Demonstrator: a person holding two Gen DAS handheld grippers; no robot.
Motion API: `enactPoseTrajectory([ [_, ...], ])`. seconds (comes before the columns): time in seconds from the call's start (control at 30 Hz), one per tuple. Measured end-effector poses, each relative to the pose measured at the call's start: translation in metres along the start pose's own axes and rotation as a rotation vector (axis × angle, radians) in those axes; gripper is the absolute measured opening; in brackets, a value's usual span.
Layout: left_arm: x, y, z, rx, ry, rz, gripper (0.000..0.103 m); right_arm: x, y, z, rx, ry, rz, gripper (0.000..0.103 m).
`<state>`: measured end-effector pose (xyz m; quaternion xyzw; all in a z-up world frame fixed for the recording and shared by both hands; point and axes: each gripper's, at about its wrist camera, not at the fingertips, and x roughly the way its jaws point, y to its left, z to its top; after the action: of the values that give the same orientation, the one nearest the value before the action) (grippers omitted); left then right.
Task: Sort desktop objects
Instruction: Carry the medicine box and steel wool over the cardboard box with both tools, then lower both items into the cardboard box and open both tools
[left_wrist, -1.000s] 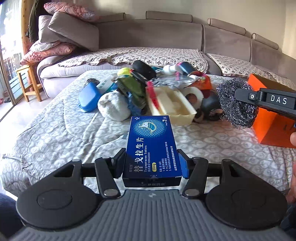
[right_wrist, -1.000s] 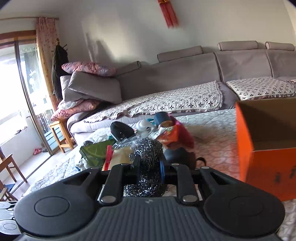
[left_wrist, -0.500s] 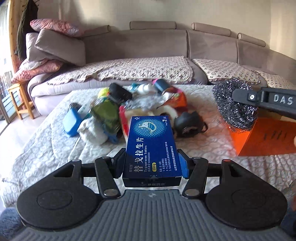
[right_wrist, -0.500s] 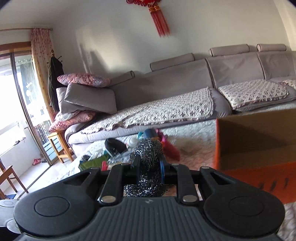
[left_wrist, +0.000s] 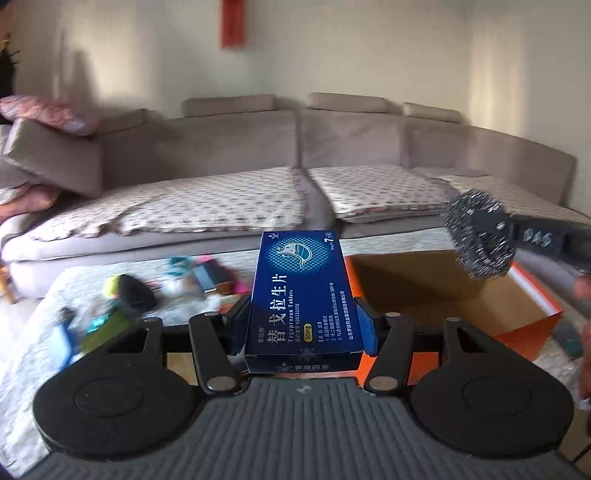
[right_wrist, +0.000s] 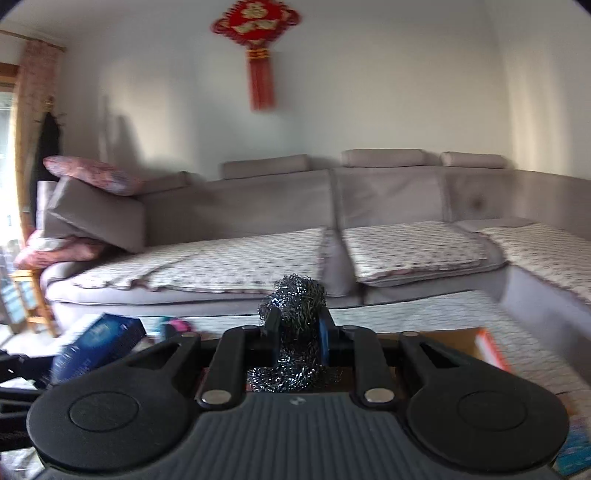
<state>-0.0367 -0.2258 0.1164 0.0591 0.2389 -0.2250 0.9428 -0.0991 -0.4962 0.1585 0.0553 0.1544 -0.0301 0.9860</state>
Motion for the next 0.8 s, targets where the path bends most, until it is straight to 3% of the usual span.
enactPoseTrajectory([
  [0.17,0.035,-0.027,0.009,0.013,0.022,-0.087,0.057,0.018,-0.025,-0.02,0.03,0.02,-0.093,0.018],
  [0.33,0.077,-0.046,0.011,0.04,0.068,-0.116,0.057,0.042,-0.043,-0.038,0.059,0.074,-0.155,0.018],
  [0.57,0.11,-0.058,0.004,0.061,0.127,-0.099,0.057,0.058,-0.062,-0.053,0.096,0.123,-0.202,0.018],
  [0.8,0.13,-0.071,0.01,0.098,0.152,-0.069,0.057,0.087,-0.076,-0.038,0.085,0.189,-0.231,0.018],
])
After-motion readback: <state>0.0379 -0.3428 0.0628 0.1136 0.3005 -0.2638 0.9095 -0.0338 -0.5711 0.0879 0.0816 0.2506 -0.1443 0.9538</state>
